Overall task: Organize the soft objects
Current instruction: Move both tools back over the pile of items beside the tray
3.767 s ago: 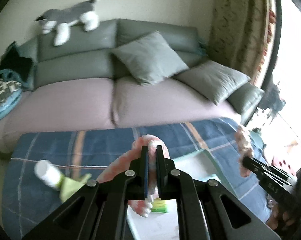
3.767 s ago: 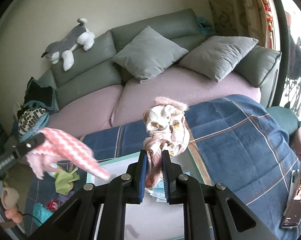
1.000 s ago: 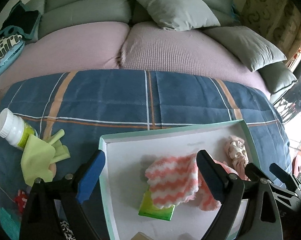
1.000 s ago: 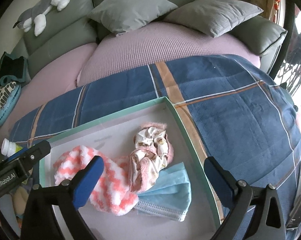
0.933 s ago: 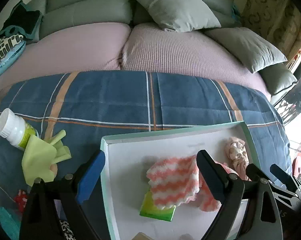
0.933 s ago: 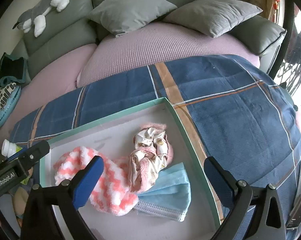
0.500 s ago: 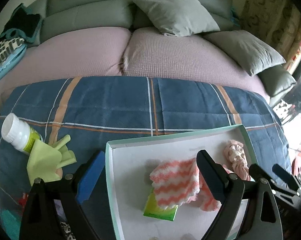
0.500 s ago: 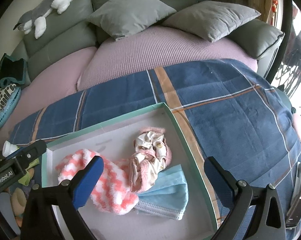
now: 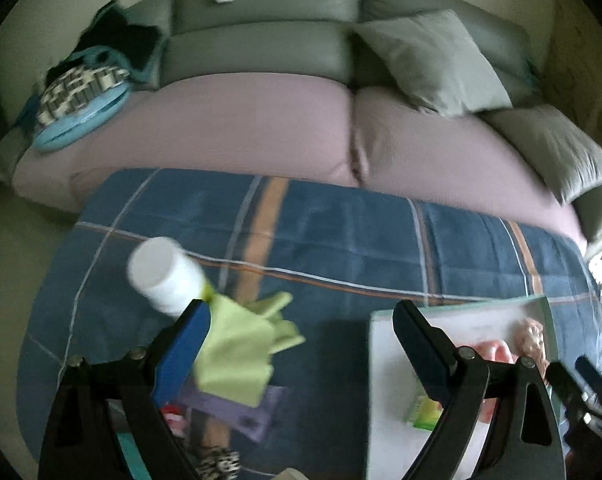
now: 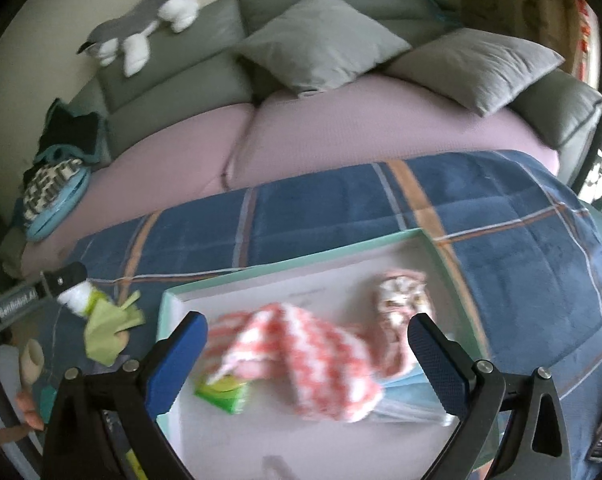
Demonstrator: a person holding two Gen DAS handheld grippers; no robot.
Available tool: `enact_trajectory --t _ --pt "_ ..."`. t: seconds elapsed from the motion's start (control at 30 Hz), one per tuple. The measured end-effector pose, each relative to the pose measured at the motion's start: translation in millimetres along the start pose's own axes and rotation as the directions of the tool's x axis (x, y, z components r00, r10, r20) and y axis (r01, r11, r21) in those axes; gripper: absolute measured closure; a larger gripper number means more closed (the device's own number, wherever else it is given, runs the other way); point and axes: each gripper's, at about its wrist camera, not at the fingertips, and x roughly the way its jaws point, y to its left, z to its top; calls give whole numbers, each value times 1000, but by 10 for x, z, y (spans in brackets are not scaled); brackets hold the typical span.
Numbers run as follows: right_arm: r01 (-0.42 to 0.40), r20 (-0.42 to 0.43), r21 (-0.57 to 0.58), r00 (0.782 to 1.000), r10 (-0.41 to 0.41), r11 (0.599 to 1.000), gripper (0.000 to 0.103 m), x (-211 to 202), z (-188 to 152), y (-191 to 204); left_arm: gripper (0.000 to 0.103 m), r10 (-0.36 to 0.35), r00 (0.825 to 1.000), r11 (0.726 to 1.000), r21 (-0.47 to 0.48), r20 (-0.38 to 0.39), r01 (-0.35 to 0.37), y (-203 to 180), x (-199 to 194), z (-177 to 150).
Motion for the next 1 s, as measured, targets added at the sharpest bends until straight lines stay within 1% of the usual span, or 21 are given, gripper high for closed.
enact_trajectory --t 0.07,0.23,0.4,0.57,0.73,0.8,0.9,1.0 --pt "-29 -7 -18 1000 29 999 1 4 -32 141 10 5 1000 999 -33 2 -5 153 -50 8" --pt "-64 -22 -81 998 63 995 1 34 -129 485 10 63 998 994 -94 19 -61 558 -205 -26" --pt "-103 -51 -128 994 97 986 1 71 -240 766 10 108 994 981 -160 6 -106 891 -278 -146" --pt "-146 -85 -167 987 133 975 1 91 -358 996 10 128 992 970 -209 -9 -127 1138 -354 -261" --pt "-186 -126 -198 979 163 962 2 144 -456 1175 10 147 989 950 -276 -26 -149 1391 -425 -336" --pt "-206 -141 -205 974 179 957 2 163 -487 1232 10 165 986 938 -304 -37 -168 1497 -453 -376" --pt "-223 -167 -225 968 188 948 2 206 -539 1324 10 196 978 931 -300 -66 -207 1573 -422 -415" --pt "-248 -207 -240 958 200 938 2 253 -617 1434 10 207 974 936 -271 -92 -224 1586 -370 -456"
